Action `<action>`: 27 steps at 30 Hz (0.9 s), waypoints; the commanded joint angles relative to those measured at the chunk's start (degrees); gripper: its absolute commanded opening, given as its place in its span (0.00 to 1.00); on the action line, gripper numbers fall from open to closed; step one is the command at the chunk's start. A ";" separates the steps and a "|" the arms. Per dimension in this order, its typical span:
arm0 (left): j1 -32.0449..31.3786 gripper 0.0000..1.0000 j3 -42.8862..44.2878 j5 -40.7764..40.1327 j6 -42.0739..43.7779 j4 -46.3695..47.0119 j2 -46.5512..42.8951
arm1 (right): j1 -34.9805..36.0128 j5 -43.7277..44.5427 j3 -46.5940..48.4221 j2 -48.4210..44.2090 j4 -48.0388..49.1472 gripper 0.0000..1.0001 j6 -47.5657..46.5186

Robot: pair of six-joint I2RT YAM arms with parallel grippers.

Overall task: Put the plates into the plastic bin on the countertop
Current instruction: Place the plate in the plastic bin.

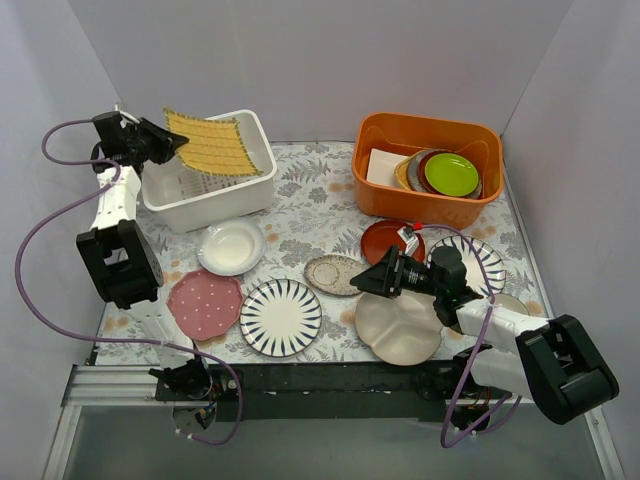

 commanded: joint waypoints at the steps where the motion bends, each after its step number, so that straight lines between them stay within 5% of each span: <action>1: 0.41 0.00 3.18 2.04 1.26 1.36 -0.67 | -0.32 -1.46 -0.09 0.69 3.58 0.97 -0.26; 27: 0.33 0.11 2.31 0.36 5.57 -1.45 4.70 | -0.40 -2.60 0.09 3.15 5.52 0.96 0.27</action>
